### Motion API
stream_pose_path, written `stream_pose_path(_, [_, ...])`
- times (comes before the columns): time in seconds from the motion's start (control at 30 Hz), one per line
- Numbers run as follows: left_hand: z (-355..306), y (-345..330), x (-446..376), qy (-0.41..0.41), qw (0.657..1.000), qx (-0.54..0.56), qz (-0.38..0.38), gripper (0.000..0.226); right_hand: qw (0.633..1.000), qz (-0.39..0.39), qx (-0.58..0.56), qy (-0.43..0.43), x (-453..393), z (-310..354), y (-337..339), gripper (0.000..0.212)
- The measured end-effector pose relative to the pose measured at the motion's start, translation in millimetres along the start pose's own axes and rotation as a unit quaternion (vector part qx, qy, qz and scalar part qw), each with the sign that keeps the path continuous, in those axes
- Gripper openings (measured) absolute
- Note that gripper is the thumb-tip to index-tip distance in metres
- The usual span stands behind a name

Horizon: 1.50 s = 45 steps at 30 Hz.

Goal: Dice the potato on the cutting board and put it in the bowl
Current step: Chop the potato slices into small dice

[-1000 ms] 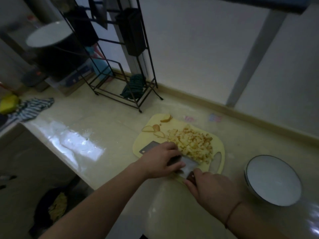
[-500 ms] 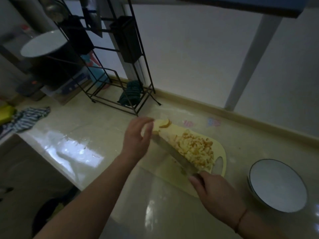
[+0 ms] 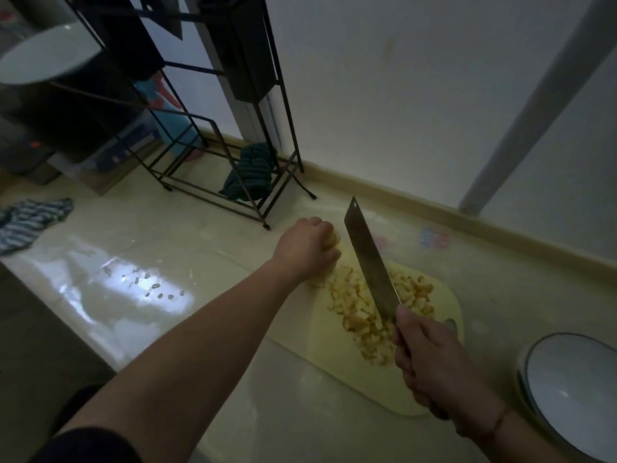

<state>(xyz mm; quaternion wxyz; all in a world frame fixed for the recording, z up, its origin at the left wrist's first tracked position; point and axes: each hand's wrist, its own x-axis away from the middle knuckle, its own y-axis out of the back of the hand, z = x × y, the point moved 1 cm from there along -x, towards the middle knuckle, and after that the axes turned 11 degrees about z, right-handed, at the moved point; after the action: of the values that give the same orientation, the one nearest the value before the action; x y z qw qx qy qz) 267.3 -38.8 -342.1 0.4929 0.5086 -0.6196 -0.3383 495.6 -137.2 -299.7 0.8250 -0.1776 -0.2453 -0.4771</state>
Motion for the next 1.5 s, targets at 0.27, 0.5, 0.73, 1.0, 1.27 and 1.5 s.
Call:
stream_pose_path(0.27, [-0.6,6.0,13.6,-0.013,0.997,0.04,-0.058,0.049,1.0,0.001,0.009,0.02,0.6,0.1,1.3,0.054])
stream_pose_path(0.5, [18.5,-11.5,119.8,0.134,0.979,0.147,-0.033,0.06,0.996,0.05,0.076,0.019,25.8,-30.1,-11.9,0.068])
stream_pose_path(0.73, [6.4,-47.7,149.3,0.223,0.964,0.144,-0.019,0.058,0.974,0.076,0.209,0.039,35.0,-53.0,-26.7,0.06])
stream_pose_path(1.0, [1.1,-44.2,153.7,0.226,0.955,0.191,-0.028,0.026,0.953,0.066,0.285,0.077,25.1,-47.4,-37.3,0.061])
stream_pose_path(1.27, [-6.5,-55.1,154.3,0.196,0.967,0.151,-0.055,0.012,0.945,0.088,0.307,0.074,15.0,-45.5,-45.7,0.052])
stream_pose_path(1.5, [3.8,-52.8,158.8,0.138,0.98,0.141,0.012,0.044,0.932,0.099,0.338,0.088,-0.3,-38.1,-44.8,0.055])
